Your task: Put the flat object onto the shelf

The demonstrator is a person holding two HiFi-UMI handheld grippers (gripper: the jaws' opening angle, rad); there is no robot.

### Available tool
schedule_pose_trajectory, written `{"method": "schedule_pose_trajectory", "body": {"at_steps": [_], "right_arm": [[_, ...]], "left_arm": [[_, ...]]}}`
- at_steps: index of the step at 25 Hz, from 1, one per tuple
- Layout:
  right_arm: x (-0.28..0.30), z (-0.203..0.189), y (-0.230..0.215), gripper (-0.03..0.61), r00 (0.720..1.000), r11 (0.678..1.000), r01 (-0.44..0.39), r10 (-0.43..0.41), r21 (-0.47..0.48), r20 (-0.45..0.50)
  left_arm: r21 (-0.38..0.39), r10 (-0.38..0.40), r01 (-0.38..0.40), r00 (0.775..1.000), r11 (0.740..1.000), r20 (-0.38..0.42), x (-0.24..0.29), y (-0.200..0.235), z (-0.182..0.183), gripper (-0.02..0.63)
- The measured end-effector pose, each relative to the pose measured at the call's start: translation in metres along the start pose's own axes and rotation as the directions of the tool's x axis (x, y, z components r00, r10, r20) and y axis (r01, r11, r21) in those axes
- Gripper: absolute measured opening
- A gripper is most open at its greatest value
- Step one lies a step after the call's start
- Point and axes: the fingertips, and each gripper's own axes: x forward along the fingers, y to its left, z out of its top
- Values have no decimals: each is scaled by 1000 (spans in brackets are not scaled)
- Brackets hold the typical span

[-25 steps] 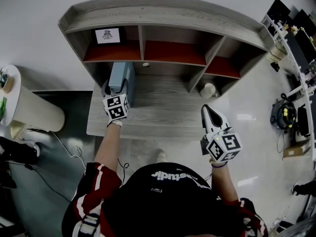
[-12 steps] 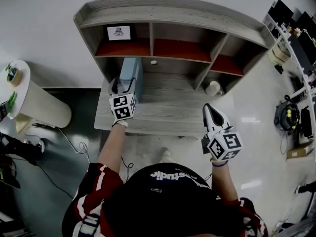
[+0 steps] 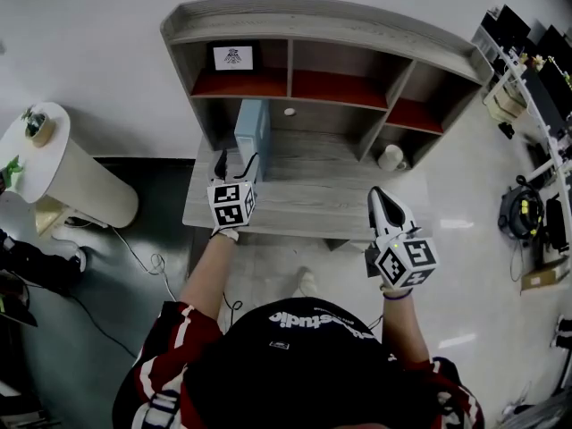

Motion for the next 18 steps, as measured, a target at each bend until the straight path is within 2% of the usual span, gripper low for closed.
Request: {"method": "schedule_pose_trajectory", "body": {"at_steps": [18], "right_arm": [[-63,-5,64,-5,998,997,70,-71,-37,-2]], "left_arm": [[-14,-152,153,987,988,45,-126,-15,12,325]]}}
